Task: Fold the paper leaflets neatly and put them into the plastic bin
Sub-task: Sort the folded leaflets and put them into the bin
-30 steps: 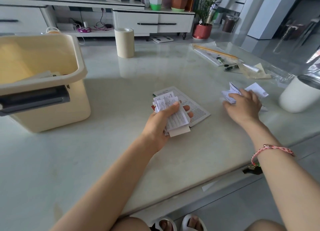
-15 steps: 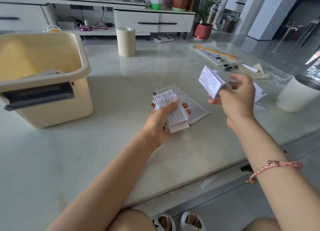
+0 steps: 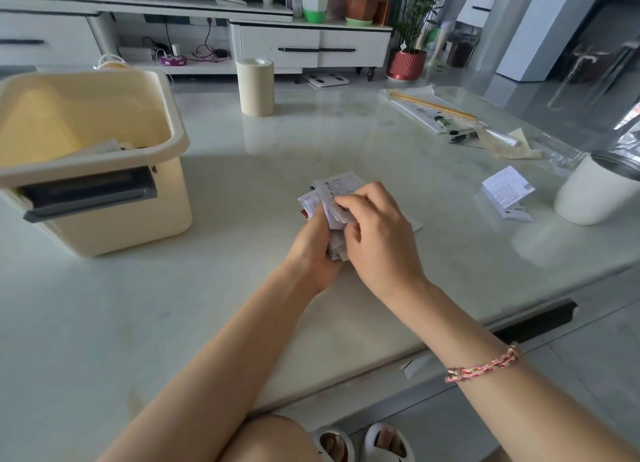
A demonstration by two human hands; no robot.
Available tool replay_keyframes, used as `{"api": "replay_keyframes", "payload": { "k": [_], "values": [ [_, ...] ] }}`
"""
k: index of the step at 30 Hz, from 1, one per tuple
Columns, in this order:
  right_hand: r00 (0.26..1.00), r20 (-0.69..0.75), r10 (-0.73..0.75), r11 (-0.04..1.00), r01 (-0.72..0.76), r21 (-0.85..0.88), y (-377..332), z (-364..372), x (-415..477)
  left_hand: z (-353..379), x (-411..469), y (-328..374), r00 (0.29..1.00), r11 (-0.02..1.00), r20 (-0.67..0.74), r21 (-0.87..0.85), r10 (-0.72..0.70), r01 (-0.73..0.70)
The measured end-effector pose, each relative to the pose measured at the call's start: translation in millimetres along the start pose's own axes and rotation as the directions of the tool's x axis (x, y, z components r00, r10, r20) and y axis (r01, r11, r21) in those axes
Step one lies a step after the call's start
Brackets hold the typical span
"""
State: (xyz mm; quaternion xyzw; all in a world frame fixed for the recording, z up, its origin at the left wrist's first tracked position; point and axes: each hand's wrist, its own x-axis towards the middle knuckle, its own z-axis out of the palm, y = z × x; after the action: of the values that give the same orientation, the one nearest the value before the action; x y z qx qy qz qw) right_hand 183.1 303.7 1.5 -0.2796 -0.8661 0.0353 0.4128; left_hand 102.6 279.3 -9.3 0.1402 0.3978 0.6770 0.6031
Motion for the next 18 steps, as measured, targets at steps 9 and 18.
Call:
{"api": "replay_keyframes", "payload": {
  "k": [9, 18],
  "values": [
    [0.984, 0.178, -0.017, 0.999, 0.023, -0.031, 1, -1, -7, 0, -6, 4, 1.000, 0.999, 0.011, -0.032, -0.018, 0.019],
    [0.955, 0.255, 0.153, 0.930, -0.226, 0.288, 25, -15, -3, 2, -6, 0, 1.000, 0.997, 0.007, -0.071, -0.028, 0.028]
  ]
}}
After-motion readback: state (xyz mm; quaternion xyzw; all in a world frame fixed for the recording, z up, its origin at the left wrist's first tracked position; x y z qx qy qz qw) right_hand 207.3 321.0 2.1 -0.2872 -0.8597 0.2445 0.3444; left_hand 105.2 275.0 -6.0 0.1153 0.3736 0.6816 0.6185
